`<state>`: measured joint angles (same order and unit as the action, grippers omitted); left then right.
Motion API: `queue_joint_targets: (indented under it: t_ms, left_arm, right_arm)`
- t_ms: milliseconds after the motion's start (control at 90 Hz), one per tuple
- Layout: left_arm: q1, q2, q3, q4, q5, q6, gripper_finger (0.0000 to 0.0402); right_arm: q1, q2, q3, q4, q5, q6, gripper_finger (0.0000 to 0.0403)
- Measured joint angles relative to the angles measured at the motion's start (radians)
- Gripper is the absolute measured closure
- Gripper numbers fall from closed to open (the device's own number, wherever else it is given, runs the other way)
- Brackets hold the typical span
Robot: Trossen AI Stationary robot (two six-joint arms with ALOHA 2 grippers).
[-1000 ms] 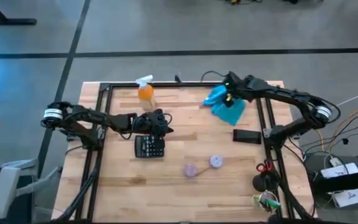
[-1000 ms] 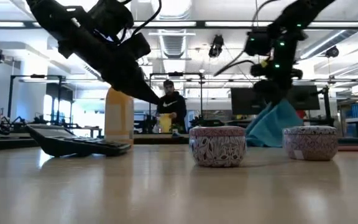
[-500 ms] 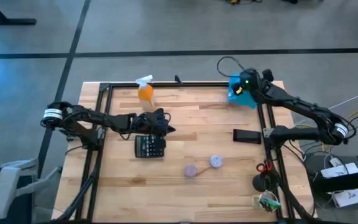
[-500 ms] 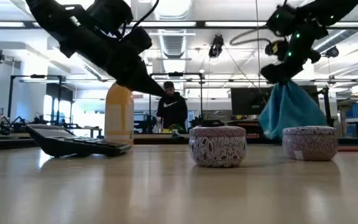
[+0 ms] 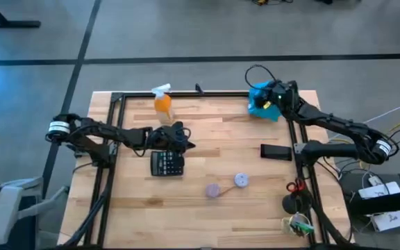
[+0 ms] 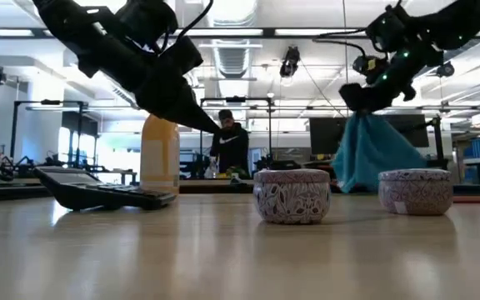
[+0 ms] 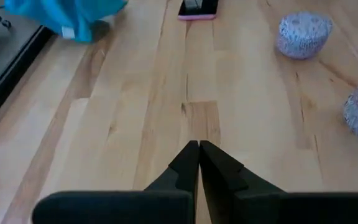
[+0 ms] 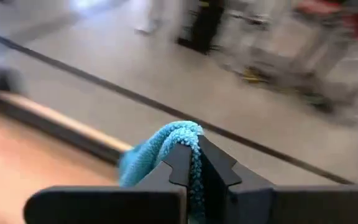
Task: Apply microfiber cloth
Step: Move the blue microfiber cloth to the top left of the table
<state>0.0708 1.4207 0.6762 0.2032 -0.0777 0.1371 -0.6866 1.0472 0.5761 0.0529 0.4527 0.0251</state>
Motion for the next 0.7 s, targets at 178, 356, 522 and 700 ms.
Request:
queue_joint_targets:
  t_ms: [178,356,522,700]
  left_arm:
    - [-0.009,-0.075,0.000,-0.112,-0.111,-0.026,0.0402]
    - [-0.011,-0.142,-0.037,-0.183,-0.287,-0.061,0.0402]
    - [0.002,-0.143,-0.079,-0.161,-0.461,-0.054,0.0402]
    - [0.002,-0.136,-0.085,-0.157,-0.598,-0.030,0.0402]
  right_arm:
    - [0.116,0.001,-0.035,0.006,0.056,0.017,0.0403]
    - [0.221,0.034,-0.064,0.088,-0.039,0.103,0.0403]
    - [0.343,0.132,-0.078,0.233,-0.071,0.176,0.0403]
    - [0.417,0.334,-0.029,0.488,-0.137,0.264,0.0403]
